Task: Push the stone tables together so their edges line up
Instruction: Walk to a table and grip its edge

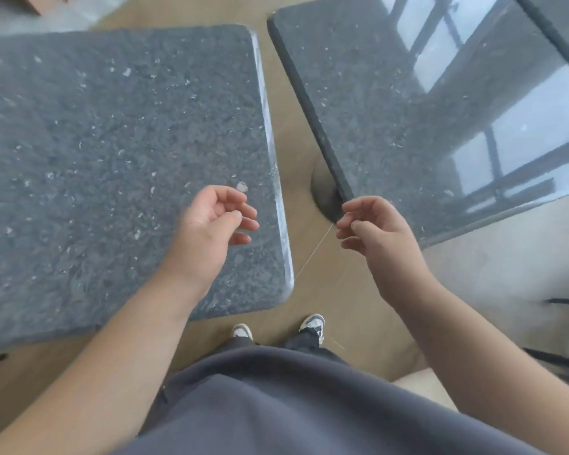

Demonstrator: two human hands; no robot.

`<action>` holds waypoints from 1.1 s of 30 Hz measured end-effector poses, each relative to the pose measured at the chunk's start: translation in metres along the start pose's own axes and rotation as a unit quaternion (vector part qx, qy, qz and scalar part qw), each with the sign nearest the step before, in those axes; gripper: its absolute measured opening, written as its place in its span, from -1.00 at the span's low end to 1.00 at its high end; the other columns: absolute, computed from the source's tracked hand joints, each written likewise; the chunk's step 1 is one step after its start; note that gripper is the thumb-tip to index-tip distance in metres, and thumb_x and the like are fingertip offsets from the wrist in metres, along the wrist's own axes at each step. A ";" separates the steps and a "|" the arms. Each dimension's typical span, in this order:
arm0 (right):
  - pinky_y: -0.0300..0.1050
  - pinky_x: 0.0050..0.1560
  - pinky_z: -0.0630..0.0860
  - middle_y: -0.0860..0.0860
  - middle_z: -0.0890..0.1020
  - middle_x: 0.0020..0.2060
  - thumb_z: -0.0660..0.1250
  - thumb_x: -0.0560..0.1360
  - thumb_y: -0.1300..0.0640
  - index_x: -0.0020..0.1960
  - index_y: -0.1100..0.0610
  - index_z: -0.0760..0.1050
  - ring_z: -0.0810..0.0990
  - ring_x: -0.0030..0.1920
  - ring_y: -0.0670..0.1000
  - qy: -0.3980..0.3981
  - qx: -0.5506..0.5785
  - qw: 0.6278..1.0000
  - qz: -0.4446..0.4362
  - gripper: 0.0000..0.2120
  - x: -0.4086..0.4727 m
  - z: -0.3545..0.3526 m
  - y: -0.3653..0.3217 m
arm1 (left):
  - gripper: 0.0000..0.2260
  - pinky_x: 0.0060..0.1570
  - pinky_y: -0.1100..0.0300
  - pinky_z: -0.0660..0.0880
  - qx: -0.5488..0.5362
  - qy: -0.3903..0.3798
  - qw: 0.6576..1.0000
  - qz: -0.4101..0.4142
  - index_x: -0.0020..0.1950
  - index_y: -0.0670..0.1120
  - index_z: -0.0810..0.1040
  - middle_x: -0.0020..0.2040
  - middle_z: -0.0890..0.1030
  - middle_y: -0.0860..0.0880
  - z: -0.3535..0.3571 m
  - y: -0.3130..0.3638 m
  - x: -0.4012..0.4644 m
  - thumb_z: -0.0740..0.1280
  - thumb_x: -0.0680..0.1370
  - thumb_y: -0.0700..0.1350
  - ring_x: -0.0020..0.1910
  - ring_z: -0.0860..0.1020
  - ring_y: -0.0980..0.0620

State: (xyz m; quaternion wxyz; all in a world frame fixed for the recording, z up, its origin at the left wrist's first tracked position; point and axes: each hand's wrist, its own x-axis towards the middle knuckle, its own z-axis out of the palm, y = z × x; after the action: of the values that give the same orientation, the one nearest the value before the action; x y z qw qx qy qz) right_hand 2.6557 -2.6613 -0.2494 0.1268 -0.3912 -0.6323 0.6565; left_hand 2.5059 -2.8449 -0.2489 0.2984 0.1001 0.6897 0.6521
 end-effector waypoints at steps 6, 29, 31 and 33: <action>-0.14 -0.15 0.54 -0.11 0.63 -0.31 0.07 0.46 0.44 0.01 0.09 0.52 0.59 -0.28 -0.08 -0.084 -0.052 0.992 0.082 -0.63 0.020 0.039 0.051 | -0.74 -0.19 0.16 0.61 -0.056 0.090 0.985 -0.135 0.04 -0.13 0.54 -0.16 0.69 0.00 -0.013 -0.061 -0.019 0.13 0.62 -0.41 -0.11 0.68 0.01; -0.13 -0.39 0.33 0.07 0.38 -0.27 0.12 0.57 0.32 -0.15 0.09 0.26 0.37 -0.35 0.03 -0.188 -0.206 0.880 0.384 -0.81 0.059 0.063 0.169 | -0.83 -0.15 0.05 0.55 -0.194 0.375 0.823 -0.379 0.17 -0.20 0.43 -0.06 0.50 -0.12 -0.016 -0.197 -0.048 0.12 0.65 -0.35 -0.11 0.56 -0.04; -0.15 -0.33 0.48 0.07 0.44 -0.27 0.17 0.58 0.32 -0.18 0.09 0.32 0.46 -0.34 0.03 -0.220 -0.224 0.866 0.389 -0.79 0.073 0.055 0.173 | -0.81 -0.19 0.08 0.54 -0.215 0.423 0.789 -0.391 0.18 -0.21 0.45 -0.05 0.49 -0.12 -0.006 -0.209 -0.047 0.14 0.62 -0.35 -0.10 0.56 -0.02; -0.19 -0.28 0.50 0.08 0.48 -0.29 0.21 0.59 0.28 -0.15 0.12 0.39 0.50 -0.32 0.04 -0.254 -0.209 0.851 0.409 -0.84 0.083 0.049 0.176 | -0.81 -0.11 0.07 0.54 -0.259 0.465 0.746 -0.400 0.19 -0.23 0.46 0.03 0.51 -0.15 0.006 -0.221 -0.047 0.15 0.62 -0.34 0.00 0.56 -0.06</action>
State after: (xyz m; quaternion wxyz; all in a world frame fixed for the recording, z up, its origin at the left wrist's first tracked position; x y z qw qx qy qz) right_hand 2.6260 -2.6717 -0.4478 -0.4027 -0.4510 -0.5476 0.5784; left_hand 2.6022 -2.8929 -0.4481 0.1884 -0.5817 0.5244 0.5926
